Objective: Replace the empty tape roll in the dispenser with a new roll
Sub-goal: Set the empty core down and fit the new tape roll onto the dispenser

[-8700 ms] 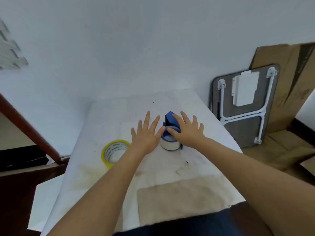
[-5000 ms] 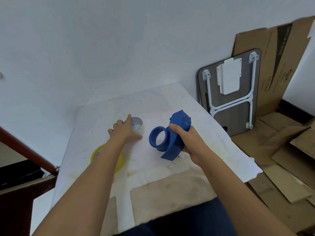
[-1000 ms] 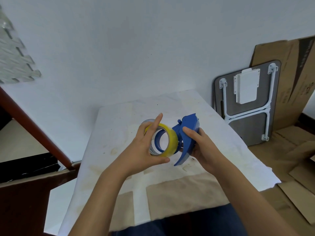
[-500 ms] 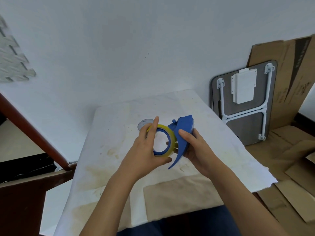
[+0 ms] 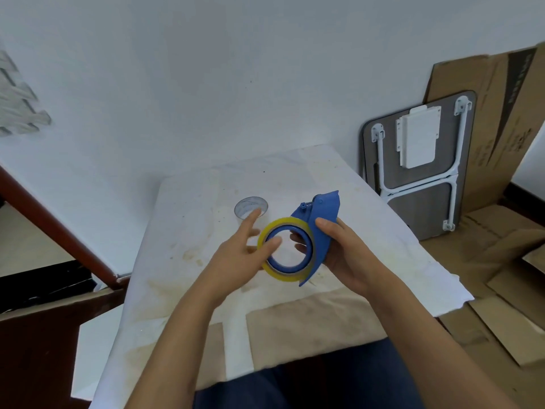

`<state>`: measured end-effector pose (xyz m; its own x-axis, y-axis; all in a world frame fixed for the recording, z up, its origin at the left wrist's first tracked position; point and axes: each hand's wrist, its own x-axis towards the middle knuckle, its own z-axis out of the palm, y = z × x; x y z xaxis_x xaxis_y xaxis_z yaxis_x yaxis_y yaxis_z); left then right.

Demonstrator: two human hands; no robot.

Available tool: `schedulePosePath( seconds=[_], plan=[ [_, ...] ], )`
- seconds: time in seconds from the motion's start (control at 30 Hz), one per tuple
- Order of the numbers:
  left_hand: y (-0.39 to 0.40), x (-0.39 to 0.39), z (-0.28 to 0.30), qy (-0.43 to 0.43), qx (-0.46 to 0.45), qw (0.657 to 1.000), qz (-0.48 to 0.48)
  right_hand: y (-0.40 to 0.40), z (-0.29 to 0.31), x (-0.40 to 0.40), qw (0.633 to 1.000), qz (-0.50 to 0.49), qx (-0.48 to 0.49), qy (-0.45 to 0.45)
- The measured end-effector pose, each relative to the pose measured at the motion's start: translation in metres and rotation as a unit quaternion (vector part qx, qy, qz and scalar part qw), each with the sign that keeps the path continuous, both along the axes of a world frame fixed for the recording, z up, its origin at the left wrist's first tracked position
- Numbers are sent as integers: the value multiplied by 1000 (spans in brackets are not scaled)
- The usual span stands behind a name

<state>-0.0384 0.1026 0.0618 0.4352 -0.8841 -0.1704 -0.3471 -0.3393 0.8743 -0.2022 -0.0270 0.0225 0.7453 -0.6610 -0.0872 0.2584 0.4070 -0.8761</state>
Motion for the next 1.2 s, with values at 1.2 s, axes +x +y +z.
schedulePosePath(
  seconds=[1.2],
  plan=[
    [-10,-8,35,-360,-170,907,-134,7,-14,15,990,-30,-101,99]
  ],
)
